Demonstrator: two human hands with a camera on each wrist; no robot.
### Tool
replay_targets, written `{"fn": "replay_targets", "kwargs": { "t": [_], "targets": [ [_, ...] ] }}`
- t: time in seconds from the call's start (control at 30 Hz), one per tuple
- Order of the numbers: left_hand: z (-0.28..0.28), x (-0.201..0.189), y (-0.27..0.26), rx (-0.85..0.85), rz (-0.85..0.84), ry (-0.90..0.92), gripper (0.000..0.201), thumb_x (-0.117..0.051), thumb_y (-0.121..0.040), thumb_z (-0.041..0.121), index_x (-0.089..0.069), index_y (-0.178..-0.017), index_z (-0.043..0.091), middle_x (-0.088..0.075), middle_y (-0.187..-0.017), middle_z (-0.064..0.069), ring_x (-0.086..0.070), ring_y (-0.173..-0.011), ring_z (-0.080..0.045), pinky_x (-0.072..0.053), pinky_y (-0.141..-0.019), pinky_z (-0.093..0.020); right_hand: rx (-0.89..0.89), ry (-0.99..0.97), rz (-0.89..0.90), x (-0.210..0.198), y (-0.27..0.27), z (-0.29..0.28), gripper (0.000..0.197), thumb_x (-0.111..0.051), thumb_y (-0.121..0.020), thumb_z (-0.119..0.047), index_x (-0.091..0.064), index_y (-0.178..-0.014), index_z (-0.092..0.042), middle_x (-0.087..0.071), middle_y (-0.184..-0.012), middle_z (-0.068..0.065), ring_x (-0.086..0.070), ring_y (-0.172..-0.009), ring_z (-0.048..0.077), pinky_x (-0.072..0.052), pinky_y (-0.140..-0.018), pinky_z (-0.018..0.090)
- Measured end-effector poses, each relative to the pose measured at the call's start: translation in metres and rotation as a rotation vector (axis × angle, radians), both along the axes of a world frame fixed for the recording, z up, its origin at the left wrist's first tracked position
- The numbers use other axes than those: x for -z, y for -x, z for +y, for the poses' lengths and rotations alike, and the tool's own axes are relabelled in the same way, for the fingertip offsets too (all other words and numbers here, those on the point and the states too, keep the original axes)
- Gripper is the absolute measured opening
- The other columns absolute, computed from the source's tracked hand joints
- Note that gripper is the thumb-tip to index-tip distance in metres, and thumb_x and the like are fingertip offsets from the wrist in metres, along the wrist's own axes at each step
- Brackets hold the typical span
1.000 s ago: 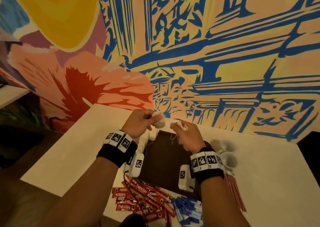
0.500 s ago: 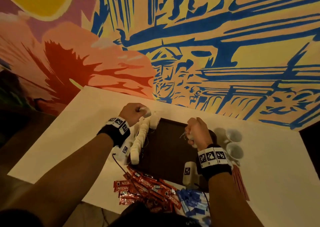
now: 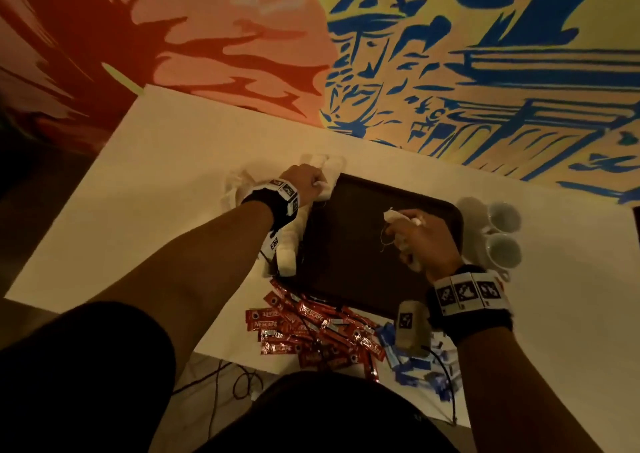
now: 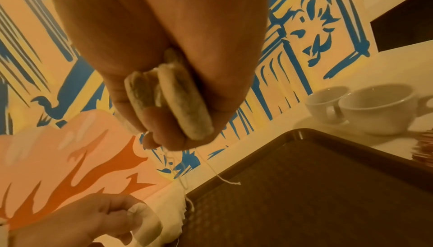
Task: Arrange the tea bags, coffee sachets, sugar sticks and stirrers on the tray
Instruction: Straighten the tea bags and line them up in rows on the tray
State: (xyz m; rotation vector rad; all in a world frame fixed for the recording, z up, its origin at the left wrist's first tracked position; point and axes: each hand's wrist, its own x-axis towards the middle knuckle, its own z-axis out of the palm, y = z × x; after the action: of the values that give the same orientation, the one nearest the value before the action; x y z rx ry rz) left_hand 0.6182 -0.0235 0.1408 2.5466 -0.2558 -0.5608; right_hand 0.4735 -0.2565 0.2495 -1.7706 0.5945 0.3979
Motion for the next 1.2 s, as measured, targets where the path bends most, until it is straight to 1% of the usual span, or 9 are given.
{"fn": "replay_targets", "kwargs": {
  "t": [0.17, 0.27, 0.33, 0.53, 0.67, 0.8, 0.87, 1.03, 1.2],
  "targets": [
    [-0.007, 0.020, -0.016, 0.078, 0.075, -0.060, 0.021, -0.059, -0.092, 0.030, -0.071, -0.109, 0.026, -0.066, -0.122, -0.008, -0.061, -0.109, -0.031, -0.048, -0.087, -0.032, 0.029, -0.002, 0.002, 0.001, -0.001, 0.005, 0.017, -0.065, -0.098, -0.029, -0.067, -0.108, -0.016, -0.068, -0.087, 0.007, -0.052, -0.058, 0.010, -0.042, -0.050, 0.024],
    [-0.009, 0.029, -0.022, 0.093, 0.093, -0.100, 0.021, -0.062, -0.090, 0.030, -0.072, -0.108, 0.026, -0.068, -0.115, -0.008, -0.063, -0.095, -0.028, -0.047, -0.080, -0.031, 0.043, 0.004, 0.012, 0.005, 0.000, 0.005, 0.017, -0.064, -0.098, -0.029, -0.067, -0.109, -0.016, -0.069, -0.088, 0.006, -0.053, -0.060, 0.010, -0.043, -0.051, 0.023],
    [-0.010, 0.032, -0.025, 0.092, 0.106, -0.130, 0.022, -0.063, -0.089, 0.032, -0.072, -0.108, 0.027, -0.068, -0.115, -0.008, -0.061, -0.090, -0.027, -0.048, -0.079, -0.032, 0.052, 0.001, 0.015, 0.008, 0.001, 0.003, 0.018, -0.064, -0.098, -0.029, -0.066, -0.110, -0.016, -0.068, -0.088, 0.006, -0.052, -0.059, 0.009, -0.043, -0.051, 0.023],
    [-0.013, 0.037, -0.033, 0.110, 0.046, -0.206, 0.025, -0.059, -0.090, 0.021, -0.067, -0.112, 0.028, -0.063, -0.123, -0.006, -0.062, -0.109, -0.033, -0.047, -0.083, -0.034, 0.092, -0.015, -0.009, 0.012, 0.009, -0.002, 0.020, -0.067, -0.097, -0.030, -0.068, -0.107, -0.012, -0.067, -0.084, 0.008, -0.050, -0.056, 0.009, -0.041, -0.048, 0.022],
    [-0.016, 0.033, -0.040, 0.140, -0.002, -0.239, 0.023, -0.062, -0.089, 0.017, -0.068, -0.110, 0.025, -0.062, -0.126, -0.007, -0.061, -0.113, -0.033, -0.049, -0.091, -0.037, 0.095, -0.015, -0.023, 0.013, 0.014, -0.006, 0.023, -0.068, -0.097, -0.031, -0.068, -0.107, -0.011, -0.068, -0.083, 0.007, -0.051, -0.055, 0.007, -0.041, -0.048, 0.022],
    [-0.019, 0.032, -0.046, 0.130, -0.056, -0.251, 0.025, -0.063, -0.092, 0.015, -0.067, -0.116, 0.022, -0.055, -0.131, -0.009, -0.054, -0.122, -0.031, -0.043, -0.100, -0.037, 0.084, -0.012, -0.032, 0.013, 0.020, -0.008, 0.024, -0.067, -0.097, -0.033, -0.067, -0.108, -0.012, -0.066, -0.082, 0.006, -0.051, -0.055, 0.006, -0.042, -0.048, 0.022],
    [-0.019, 0.030, -0.046, 0.114, -0.055, -0.236, 0.028, -0.063, -0.092, 0.016, -0.064, -0.118, 0.024, -0.052, -0.132, -0.007, -0.052, -0.123, -0.031, -0.041, -0.102, -0.037, 0.068, -0.023, -0.036, 0.012, 0.023, -0.008, 0.026, -0.064, -0.098, -0.033, -0.066, -0.109, -0.010, -0.066, -0.082, 0.006, -0.051, -0.055, 0.006, -0.043, -0.049, 0.022],
    [-0.017, 0.013, -0.037, 0.009, -0.084, -0.140, 0.031, -0.062, -0.095, 0.024, -0.058, -0.125, 0.026, -0.049, -0.129, -0.005, -0.055, -0.117, -0.028, -0.043, -0.099, -0.036, 0.104, -0.104, -0.018, 0.008, 0.027, -0.008, 0.033, -0.059, -0.101, -0.032, -0.065, -0.109, 0.000, -0.065, -0.084, 0.009, -0.051, -0.055, 0.007, -0.042, -0.049, 0.022],
    [-0.016, -0.026, -0.006, -0.088, -0.142, 0.054, 0.028, -0.064, -0.092, 0.027, -0.063, -0.120, 0.025, -0.056, -0.121, -0.002, -0.056, -0.112, -0.021, -0.042, -0.097, -0.032, 0.105, -0.174, -0.068, -0.006, 0.028, -0.006, 0.024, -0.061, -0.100, -0.029, -0.073, -0.107, -0.009, -0.064, -0.078, 0.002, -0.052, -0.060, 0.008, -0.042, -0.054, 0.026]
  ]
}}
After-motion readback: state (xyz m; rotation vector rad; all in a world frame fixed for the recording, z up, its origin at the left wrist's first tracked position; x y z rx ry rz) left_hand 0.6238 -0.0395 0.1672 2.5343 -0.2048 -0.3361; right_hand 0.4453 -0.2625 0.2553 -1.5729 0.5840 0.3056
